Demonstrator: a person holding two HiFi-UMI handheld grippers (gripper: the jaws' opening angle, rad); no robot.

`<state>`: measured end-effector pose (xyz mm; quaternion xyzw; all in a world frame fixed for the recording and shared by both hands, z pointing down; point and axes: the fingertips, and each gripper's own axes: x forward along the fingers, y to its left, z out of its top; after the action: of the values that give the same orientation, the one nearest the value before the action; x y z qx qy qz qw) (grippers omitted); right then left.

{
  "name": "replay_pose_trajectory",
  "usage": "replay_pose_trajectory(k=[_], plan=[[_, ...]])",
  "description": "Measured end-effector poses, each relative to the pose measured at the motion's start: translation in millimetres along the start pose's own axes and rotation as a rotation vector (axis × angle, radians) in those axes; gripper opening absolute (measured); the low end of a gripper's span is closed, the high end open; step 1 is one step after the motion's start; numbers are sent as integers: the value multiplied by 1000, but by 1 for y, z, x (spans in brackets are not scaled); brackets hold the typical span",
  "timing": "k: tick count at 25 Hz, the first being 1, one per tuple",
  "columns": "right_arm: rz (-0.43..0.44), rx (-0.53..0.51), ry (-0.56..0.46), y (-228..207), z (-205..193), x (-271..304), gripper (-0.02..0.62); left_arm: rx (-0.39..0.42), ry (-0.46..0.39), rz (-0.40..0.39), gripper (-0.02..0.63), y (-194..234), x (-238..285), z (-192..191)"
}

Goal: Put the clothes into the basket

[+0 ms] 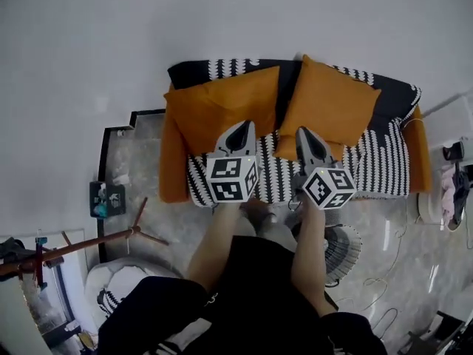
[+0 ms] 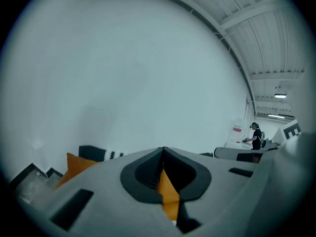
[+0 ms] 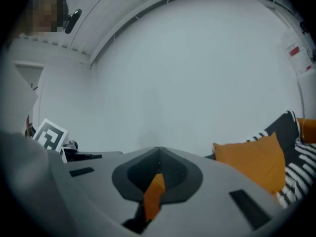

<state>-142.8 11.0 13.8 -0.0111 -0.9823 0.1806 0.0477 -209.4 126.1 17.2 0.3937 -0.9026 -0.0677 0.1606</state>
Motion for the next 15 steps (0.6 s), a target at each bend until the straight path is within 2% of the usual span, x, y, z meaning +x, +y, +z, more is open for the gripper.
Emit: replay_pose_trajectory(k=[4,8,15], plan=[[16,-100,-36,6,55,-1,12,60,-78,20,9,-16,-5,54],[51,-212,-54,17,90,4,11,106,-136,26,9,-33,-1,92],[91,-267,-57,28,104,13,11,149,-149,52,9,-39,-8,101]])
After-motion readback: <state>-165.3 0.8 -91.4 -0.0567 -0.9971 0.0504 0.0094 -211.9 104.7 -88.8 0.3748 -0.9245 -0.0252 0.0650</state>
